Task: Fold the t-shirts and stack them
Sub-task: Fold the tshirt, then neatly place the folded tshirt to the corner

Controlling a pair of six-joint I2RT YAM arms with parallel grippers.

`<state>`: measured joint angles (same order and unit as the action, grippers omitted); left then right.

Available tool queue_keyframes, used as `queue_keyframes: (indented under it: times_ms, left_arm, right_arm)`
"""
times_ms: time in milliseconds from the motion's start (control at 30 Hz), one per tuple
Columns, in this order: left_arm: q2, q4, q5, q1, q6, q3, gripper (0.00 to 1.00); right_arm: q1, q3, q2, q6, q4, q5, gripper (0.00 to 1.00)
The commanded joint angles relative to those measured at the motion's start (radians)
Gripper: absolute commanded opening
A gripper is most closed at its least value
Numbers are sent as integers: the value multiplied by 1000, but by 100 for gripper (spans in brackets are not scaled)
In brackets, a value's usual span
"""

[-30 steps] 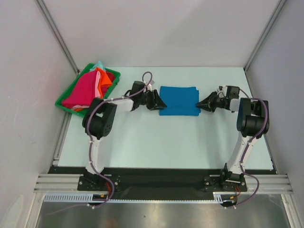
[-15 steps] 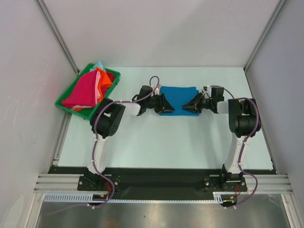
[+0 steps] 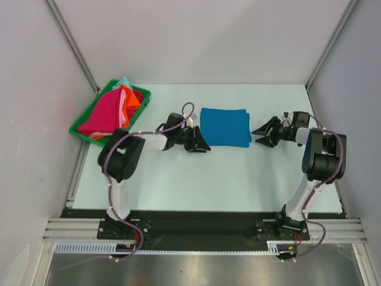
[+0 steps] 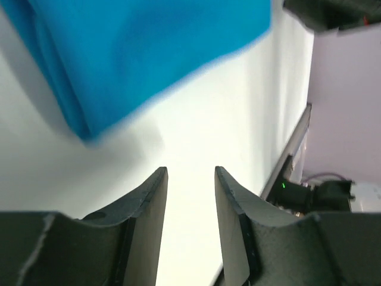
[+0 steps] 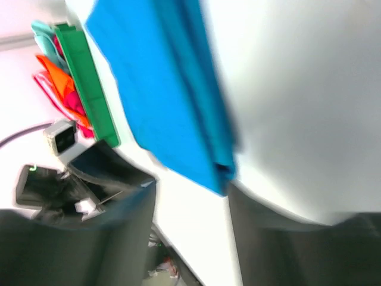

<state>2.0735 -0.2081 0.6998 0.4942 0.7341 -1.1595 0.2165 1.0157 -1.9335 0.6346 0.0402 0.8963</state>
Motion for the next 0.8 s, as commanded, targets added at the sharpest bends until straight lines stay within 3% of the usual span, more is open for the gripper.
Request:
queue_keyframes:
  times_ms: [0, 100, 200, 467, 767]
  left_arm:
    - [-237, 111, 20, -3, -94, 49, 43]
    - [-384, 186, 7, -5, -113, 104, 44]
    - [-516, 231, -6, -2, -113, 161, 45]
    - [-739, 345, -45, -8, -130, 314, 47]
    - [-872, 389, -42, -62, -130, 443, 48]
  right_arm:
    - [-14, 122, 110, -156, 231, -89, 61]
    - [-17, 227, 61, -202, 289, -125, 80]
    - [-35, 390, -50, -271, 346, -178, 90]
    - [-107, 832, -330, -441, 523, -275, 94]
    - [-161, 862, -435, -455, 452, -292, 91]
